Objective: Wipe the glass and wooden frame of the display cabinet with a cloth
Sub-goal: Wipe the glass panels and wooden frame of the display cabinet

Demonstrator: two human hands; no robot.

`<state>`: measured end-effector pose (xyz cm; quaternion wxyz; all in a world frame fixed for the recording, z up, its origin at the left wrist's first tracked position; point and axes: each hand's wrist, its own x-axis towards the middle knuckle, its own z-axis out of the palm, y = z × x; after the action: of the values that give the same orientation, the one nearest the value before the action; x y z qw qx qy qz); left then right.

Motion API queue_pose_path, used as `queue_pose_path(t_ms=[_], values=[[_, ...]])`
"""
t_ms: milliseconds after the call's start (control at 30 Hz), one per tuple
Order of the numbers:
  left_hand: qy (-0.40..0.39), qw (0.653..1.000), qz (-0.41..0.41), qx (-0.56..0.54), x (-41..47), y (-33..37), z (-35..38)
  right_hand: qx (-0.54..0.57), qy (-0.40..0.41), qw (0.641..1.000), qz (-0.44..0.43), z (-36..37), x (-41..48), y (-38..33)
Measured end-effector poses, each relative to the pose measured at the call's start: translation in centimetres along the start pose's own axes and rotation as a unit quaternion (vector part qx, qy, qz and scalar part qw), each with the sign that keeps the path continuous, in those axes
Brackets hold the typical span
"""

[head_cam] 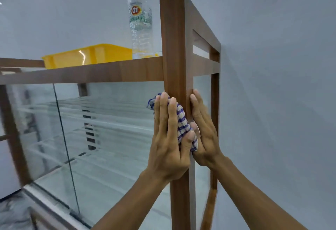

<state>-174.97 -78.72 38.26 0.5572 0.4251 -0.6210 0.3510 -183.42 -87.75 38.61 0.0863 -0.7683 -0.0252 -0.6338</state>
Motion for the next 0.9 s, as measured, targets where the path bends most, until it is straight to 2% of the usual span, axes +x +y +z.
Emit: queue_pose_path(t_ms=[133,300,467,567,667,800,900], values=[[0.023,0.999,-0.015,0.045,-0.3,0.7,0.7,0.026,0.007,1.000,-0.011,-0.5,0.6,1.6],[0.035,0.992,-0.051,0.106,-0.1,2.1,0.9,0.076,0.004,0.995,-0.068,0.2,2.0,3.2],[0.076,0.973,-0.113,0.186,-0.2,4.4,2.5,0.141,0.013,0.984,-0.110,1.4,2.3,4.2],[0.103,0.951,-0.137,0.258,0.0,5.5,4.2,0.181,0.003,0.976,-0.122,1.5,2.3,4.7],[0.102,0.927,-0.113,0.343,-0.4,6.0,5.1,0.203,-0.023,0.970,-0.130,0.8,2.4,5.2],[0.032,0.884,-0.051,0.464,-0.6,6.2,5.1,0.225,-0.054,0.963,-0.138,0.1,2.1,5.4],[-0.015,0.838,-0.026,0.545,0.4,5.9,5.3,0.194,-0.054,0.969,-0.141,-0.3,2.3,7.0]])
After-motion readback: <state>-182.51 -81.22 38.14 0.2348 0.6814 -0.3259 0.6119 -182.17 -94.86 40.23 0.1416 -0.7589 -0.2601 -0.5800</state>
